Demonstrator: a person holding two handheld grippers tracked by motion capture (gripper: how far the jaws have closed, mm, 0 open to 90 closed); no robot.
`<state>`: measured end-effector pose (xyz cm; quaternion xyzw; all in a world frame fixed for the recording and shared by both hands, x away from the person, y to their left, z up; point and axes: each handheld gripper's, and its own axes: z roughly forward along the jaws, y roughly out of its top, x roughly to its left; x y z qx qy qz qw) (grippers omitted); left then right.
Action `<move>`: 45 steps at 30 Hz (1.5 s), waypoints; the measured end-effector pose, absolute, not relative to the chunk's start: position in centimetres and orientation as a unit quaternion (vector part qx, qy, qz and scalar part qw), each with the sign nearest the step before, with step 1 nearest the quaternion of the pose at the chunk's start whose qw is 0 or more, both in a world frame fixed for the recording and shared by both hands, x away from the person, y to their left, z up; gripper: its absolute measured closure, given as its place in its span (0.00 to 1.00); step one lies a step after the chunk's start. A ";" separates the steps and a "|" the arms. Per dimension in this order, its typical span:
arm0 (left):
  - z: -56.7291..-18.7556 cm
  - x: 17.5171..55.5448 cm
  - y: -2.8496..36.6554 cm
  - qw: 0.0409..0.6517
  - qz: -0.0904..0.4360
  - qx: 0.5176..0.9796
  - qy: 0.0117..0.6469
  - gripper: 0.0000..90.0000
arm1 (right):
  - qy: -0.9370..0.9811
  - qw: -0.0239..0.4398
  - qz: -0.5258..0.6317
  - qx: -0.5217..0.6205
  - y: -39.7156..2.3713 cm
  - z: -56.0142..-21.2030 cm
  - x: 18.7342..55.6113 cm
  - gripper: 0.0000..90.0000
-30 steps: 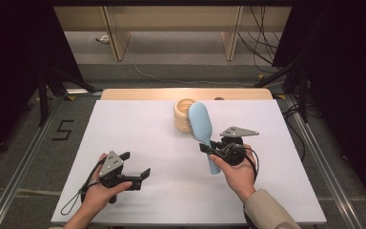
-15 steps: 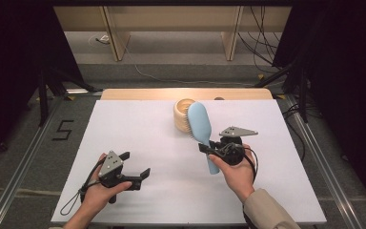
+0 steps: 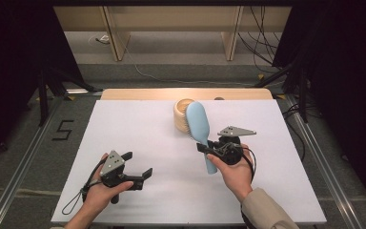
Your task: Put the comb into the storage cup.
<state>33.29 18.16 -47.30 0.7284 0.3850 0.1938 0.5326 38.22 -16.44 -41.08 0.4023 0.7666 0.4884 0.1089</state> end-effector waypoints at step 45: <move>-46.0 34.3 9.6 0.535 0.136 0.772 0.314 0.02 | 0.768 0.101 0.495 0.393 -14.6 -41.4 38.3 0.78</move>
